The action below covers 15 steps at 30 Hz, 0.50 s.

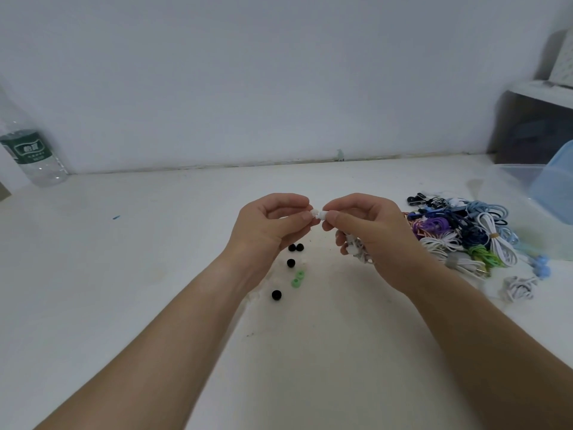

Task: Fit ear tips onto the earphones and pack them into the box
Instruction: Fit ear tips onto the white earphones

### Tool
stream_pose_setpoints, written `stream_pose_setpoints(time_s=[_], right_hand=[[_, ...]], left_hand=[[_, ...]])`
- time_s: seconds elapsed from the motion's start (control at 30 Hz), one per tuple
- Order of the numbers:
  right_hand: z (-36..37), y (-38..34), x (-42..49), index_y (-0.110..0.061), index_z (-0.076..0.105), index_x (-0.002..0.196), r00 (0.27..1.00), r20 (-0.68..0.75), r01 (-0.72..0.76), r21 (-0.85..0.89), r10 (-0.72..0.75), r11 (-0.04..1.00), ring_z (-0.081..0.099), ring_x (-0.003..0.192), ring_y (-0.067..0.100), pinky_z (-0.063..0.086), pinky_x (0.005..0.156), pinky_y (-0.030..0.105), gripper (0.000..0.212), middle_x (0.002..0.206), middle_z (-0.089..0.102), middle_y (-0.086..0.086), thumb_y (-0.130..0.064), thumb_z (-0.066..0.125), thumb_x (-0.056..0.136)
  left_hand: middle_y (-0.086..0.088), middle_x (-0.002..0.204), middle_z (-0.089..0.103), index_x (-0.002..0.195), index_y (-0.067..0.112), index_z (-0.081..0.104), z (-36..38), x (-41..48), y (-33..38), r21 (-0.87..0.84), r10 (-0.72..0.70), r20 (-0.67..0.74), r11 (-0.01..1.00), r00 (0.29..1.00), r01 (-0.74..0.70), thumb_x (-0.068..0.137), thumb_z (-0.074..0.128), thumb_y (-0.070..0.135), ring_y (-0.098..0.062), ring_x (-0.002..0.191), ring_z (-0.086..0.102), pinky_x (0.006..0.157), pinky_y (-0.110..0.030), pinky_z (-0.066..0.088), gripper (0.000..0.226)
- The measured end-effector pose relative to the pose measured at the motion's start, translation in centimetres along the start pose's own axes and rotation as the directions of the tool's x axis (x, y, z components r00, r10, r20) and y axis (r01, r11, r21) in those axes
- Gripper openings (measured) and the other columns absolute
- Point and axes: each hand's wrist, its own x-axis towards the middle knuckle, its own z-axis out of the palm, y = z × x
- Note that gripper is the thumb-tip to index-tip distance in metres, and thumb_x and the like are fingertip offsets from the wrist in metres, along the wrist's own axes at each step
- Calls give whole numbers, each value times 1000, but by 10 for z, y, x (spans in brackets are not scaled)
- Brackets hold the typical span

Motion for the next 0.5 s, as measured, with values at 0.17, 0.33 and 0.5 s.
stream_pose_setpoints(time_s=[0.17, 0.33, 0.5], right_hand=[[1, 1, 1, -9, 74, 93, 1000, -21, -1, -16, 0, 1000, 59, 61, 16, 52, 56, 28, 4, 79, 74, 9, -11, 71, 89], [1, 1, 1, -7, 74, 94, 998, -59, 16, -33, -18, 999, 60, 62, 17, 51, 60, 35, 7, 80, 75, 11, -10, 72, 89], [1, 2, 2, -5, 74, 94, 996, -87, 29, -58, -34, 998, 60, 62, 20, 50, 62, 38, 7, 79, 75, 11, -9, 72, 89]], left_hand=[[-13, 97, 77, 96, 7, 70, 1, -1, 1, 11, -8, 14, 1000, 1000, 8, 85, 72, -2, -27, 94, 75, 79, -24, 57, 15], [-14, 97, 77, 96, 8, 70, 1, -2, 2, 9, -8, 21, 1000, 1000, 8, 85, 72, -1, -26, 94, 75, 78, -24, 57, 14], [-15, 96, 77, 94, 7, 70, 1, -1, 1, 2, -6, 13, 1000, 1000, 6, 86, 71, -4, -28, 94, 75, 77, -24, 57, 14]])
